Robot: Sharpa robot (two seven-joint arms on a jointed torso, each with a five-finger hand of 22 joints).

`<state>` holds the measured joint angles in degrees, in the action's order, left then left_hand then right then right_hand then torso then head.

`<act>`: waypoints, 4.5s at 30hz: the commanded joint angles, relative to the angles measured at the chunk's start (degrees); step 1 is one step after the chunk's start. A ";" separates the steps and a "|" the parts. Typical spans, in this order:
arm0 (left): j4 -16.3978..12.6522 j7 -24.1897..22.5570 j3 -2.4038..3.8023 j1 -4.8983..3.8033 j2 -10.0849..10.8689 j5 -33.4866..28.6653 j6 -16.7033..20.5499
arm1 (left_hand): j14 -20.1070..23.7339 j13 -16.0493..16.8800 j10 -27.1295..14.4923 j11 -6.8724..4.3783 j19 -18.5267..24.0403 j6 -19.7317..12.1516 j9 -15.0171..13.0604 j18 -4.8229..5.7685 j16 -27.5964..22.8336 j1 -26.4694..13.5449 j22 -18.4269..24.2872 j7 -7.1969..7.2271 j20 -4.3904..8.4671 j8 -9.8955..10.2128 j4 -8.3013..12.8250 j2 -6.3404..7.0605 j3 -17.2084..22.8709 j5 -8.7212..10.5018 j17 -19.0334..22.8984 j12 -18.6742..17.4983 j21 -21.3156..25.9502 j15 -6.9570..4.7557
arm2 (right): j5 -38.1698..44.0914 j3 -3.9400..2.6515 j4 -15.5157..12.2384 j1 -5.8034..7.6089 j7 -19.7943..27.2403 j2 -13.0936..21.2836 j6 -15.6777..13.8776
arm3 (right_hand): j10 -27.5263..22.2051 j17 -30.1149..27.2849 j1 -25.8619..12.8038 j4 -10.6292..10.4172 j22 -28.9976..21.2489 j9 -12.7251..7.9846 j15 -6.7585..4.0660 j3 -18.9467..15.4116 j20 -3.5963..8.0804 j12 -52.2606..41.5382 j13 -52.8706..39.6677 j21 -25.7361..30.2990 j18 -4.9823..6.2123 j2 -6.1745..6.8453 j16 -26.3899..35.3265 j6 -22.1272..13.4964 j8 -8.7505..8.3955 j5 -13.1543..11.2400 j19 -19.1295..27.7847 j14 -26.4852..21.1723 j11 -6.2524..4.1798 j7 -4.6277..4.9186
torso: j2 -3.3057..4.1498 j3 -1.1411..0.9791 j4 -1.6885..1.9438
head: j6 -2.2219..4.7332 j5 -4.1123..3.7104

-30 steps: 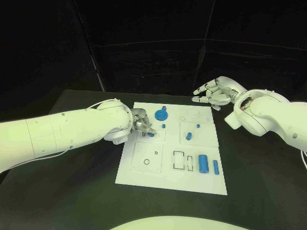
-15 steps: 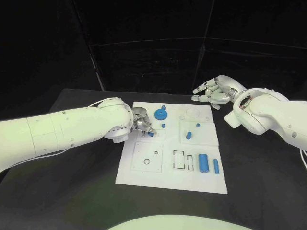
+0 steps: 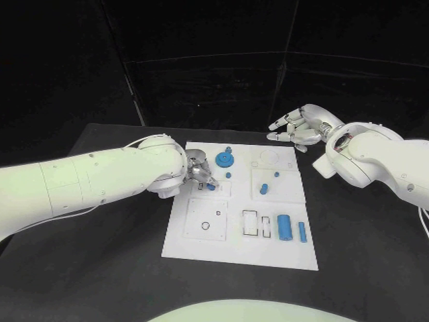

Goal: Assemble the parts on the task board

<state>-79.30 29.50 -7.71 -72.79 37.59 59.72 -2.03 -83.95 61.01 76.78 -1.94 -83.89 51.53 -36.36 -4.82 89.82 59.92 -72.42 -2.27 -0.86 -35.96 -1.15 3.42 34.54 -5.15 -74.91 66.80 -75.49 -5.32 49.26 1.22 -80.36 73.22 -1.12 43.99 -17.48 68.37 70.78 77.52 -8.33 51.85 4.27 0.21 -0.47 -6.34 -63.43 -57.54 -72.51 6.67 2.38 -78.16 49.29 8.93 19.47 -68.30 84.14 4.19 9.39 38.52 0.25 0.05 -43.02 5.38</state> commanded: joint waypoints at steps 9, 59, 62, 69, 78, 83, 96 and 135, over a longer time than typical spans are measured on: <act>0.36 0.12 -0.20 0.25 -0.51 0.06 -1.79 | -6.05 -1.21 -0.20 -0.35 -1.87 0.74 -0.13 1.04 0.18 -1.78 -0.50 0.40 0.52 -0.23 1.32 -0.52 -0.67 0.15 -15.09 -0.74 -0.51 -0.48 | -0.18 -0.04 0.07 0.11 0.50 -0.16 0.28 | 0.35 0.00 0.05 -0.12 -0.01 -0.07 -0.39 -0.21 0.27 -0.16 0.06 0.29 0.75 -0.49 0.24 0.31 0.38 0.18 -0.03 1.77 0.10 0.03 | 0.00 0.01 0.01 | -0.04 -0.09; 0.43 -0.18 2.48 -0.05 -0.21 -1.23 2.01 | -6.05 -1.56 -0.40 -0.99 -2.05 1.63 -1.36 1.12 0.18 -6.42 -1.42 1.17 1.22 -2.10 -9.65 1.84 -28.36 2.51 -15.09 0.26 -0.28 -1.09 | -0.18 -0.03 0.45 0.10 1.12 -0.24 -0.08 | 0.06 -0.64 -1.19 -1.11 -1.18 -0.19 -0.33 -1.56 0.24 0.02 0.65 0.94 0.94 -0.12 0.78 -0.11 0.64 0.17 0.46 1.64 0.18 0.09 | 0.00 0.04 0.01 | -0.11 -0.46; 0.32 -0.19 3.73 -0.17 0.00 -1.29 1.87 | -6.05 -1.63 -0.47 -1.02 -2.05 1.49 -1.45 1.11 0.18 -5.65 -1.41 1.20 1.30 -2.15 -10.13 1.61 -29.52 2.50 -15.09 0.24 -0.21 -1.13 | -0.18 -0.03 0.51 0.10 1.11 -0.24 -0.09 | 0.06 -0.64 -1.19 -1.11 -1.18 -0.19 -0.33 -1.56 0.24 0.02 0.65 0.94 0.94 -0.12 0.78 -0.11 0.64 0.17 0.46 1.64 0.18 0.09 | 0.00 0.01 0.03 | -0.08 -0.50; 0.99 -0.16 5.22 -2.04 1.08 -1.40 -0.63 | -6.05 -3.14 -1.70 -0.13 -1.73 -1.59 -0.32 0.97 0.18 -2.75 -0.51 0.03 0.94 0.18 -10.44 0.18 -31.64 2.47 -15.09 -0.92 0.78 -0.48 | -0.18 -0.03 0.59 0.10 1.05 -0.20 -0.03 | 0.06 -0.64 -1.19 -1.11 -1.18 -0.19 -0.33 -1.56 0.24 0.02 0.65 0.94 0.94 -0.12 0.78 -0.11 0.64 0.17 0.46 1.64 0.18 0.09 | 0.03 -0.02 0.07 | 0.09 -0.58; 9.32 -0.19 5.49 -4.64 -2.02 -1.54 -6.10 | -6.05 -3.72 -2.55 1.16 -1.55 -3.15 2.56 0.93 0.18 -0.66 -0.29 -1.35 0.01 3.49 -11.51 -0.84 -34.99 2.48 -15.09 -1.22 1.24 0.62 | -0.18 -0.03 0.71 0.10 0.99 -0.41 0.03 | 0.02 -0.63 -1.23 -1.15 -1.22 -0.20 -0.33 -1.62 0.24 0.04 0.70 0.97 0.95 -0.13 0.80 -0.13 0.65 0.18 0.48 1.64 0.18 0.09 | 0.05 -0.02 -0.08 | 0.24 -0.21; 14.17 -0.10 5.50 -4.91 -4.41 -1.55 -8.52 | -6.05 -3.97 -2.86 1.33 -1.46 -2.93 3.34 0.87 0.18 0.01 -0.11 -1.53 -0.21 4.09 -11.84 -1.22 -36.06 2.48 -15.09 -1.37 1.48 0.79 | -0.18 -0.03 0.74 0.10 1.00 -0.50 0.20 | 0.06 -0.59 -1.21 -1.17 -1.19 -0.20 -0.33 -1.63 0.24 -0.01 0.65 0.96 0.94 -0.18 0.78 -0.14 0.67 0.23 0.46 1.64 0.18 0.09 | 0.15 0.09 -0.20 | 0.27 -0.16; 22.79 0.12 4.83 -4.86 -8.50 1.58 -13.15 | -6.05 -4.34 -3.18 1.24 -1.38 -1.59 4.03 0.79 0.18 1.09 -0.06 -1.37 -0.37 4.07 -12.26 -2.10 -37.54 2.48 -15.09 -1.54 1.66 0.77 | -0.18 -0.03 0.74 0.10 1.04 -0.68 0.41 | 0.04 -0.56 -1.17 -1.18 -1.17 -0.20 -0.33 -1.62 0.24 0.01 0.69 0.96 0.94 -0.25 0.77 -0.16 0.69 0.28 0.44 1.65 0.17 0.08 | 0.07 0.02 -0.02 | -0.03 0.21; 27.06 0.52 3.12 -3.75 -11.53 0.65 -18.48 | -6.05 -4.07 -2.95 0.96 -1.49 -0.23 4.89 0.86 0.18 4.61 -0.72 -1.05 -0.28 3.85 -11.41 -4.31 -39.10 2.46 -15.09 -1.12 1.25 0.55 | -0.18 -0.03 0.93 0.09 1.33 -1.38 -0.13 | 0.33 -0.35 -0.53 -1.07 -0.81 -0.20 -0.38 -1.47 0.26 -0.35 0.40 0.80 0.87 -0.81 0.69 -0.17 0.89 0.64 0.11 1.72 0.11 0.03 | 0.04 0.04 -0.04 | -0.61 0.40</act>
<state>-52.23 29.65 -4.56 -76.46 26.12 60.93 -19.03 -84.16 56.94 74.01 -0.81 -83.97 50.99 -31.55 -4.82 89.82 64.05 -73.09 -3.36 -0.73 -31.93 -12.71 -0.82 -4.34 -2.88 -74.91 65.63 -74.00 -4.89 49.26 1.22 -79.43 73.21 -0.49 42.65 -17.36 68.37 70.40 76.91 -9.60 51.06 4.13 0.21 -1.74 -6.14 -63.43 -57.17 -71.87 6.68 1.93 -77.75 49.29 9.55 19.89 -68.10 84.14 4.19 9.39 38.58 0.29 0.01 -43.62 5.78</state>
